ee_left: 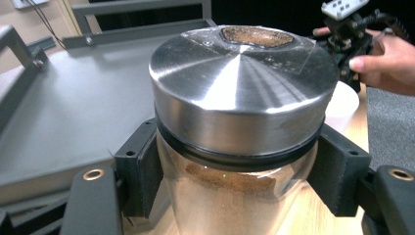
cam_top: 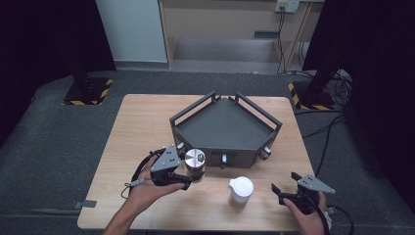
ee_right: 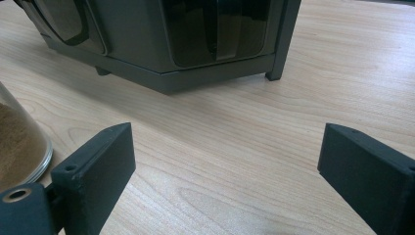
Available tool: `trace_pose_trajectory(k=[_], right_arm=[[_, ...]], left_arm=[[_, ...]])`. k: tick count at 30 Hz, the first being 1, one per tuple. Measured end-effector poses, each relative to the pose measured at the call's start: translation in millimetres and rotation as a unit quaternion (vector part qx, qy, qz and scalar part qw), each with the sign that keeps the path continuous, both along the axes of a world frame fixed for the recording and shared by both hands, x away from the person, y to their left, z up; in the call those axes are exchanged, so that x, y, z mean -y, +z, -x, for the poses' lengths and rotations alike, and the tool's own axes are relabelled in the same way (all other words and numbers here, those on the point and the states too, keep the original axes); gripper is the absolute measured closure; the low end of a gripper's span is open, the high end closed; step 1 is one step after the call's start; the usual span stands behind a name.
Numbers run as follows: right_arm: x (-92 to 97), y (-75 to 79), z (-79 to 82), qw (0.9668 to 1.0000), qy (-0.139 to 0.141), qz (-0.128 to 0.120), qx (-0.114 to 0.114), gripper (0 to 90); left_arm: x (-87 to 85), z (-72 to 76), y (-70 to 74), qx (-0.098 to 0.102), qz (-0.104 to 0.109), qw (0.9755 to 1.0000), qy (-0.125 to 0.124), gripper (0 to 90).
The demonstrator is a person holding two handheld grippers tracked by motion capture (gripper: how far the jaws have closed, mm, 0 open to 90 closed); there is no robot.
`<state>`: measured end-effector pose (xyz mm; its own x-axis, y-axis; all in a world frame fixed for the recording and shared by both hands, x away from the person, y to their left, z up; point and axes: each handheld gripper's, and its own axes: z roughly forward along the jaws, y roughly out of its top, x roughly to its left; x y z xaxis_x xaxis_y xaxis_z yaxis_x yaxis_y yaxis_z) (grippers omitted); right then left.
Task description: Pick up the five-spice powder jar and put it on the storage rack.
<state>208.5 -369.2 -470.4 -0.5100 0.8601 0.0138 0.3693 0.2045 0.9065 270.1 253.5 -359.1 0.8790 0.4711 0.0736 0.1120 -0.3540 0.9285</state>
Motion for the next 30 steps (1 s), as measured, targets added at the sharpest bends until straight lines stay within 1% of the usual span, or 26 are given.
trace_pose_trajectory(k=[3, 5, 7, 10, 15, 21, 26, 30], right_arm=[[-1.5, 0.0, -0.4, 1.0000, 0.002, 0.003, -0.001, 7.4], [-2.5, 0.0, -0.5, 1.0000, 0.003, 0.005, -0.001, 7.4], [-2.8, 0.0, -0.9, 1.0000, 0.005, 0.006, -0.001, 7.4], [-3.2, 0.0, -1.0, 1.0000, 0.005, 0.006, -0.003, 7.5], [-3.0, 0.1, -0.9, 1.0000, 0.005, 0.006, -0.003, 7.5], [-2.7, 0.3, -0.8, 1.0000, 0.005, 0.006, -0.003, 7.5], [-2.6, 0.3, -1.0, 1.0000, 0.005, 0.007, -0.004, 7.5], [-2.4, 0.6, -0.9, 1.0000, 0.005, 0.007, -0.004, 7.6]], left_arm=[[-0.2, -4.6, 10.6, -0.002, 0.000, 1.0000, 0.004, 29.5], [0.6, -8.0, 17.3, 0.000, -0.002, 1.0000, 0.004, 29.5], [2.0, -11.9, 24.0, 0.004, -0.005, 1.0000, 0.001, 29.5], [4.5, -19.5, 32.3, 0.010, -0.004, 0.9999, -0.008, 29.5], [6.4, -32.0, 35.3, 0.016, 0.010, 0.9996, -0.019, 29.5], [13.4, -45.5, 40.9, 0.022, 0.002, 0.9996, -0.019, 29.5], [18.8, -55.8, 45.4, 0.028, 0.002, 0.9994, -0.018, 29.5], [21.1, -64.1, 44.9, 0.028, 0.011, 0.9995, -0.009, 29.5]])
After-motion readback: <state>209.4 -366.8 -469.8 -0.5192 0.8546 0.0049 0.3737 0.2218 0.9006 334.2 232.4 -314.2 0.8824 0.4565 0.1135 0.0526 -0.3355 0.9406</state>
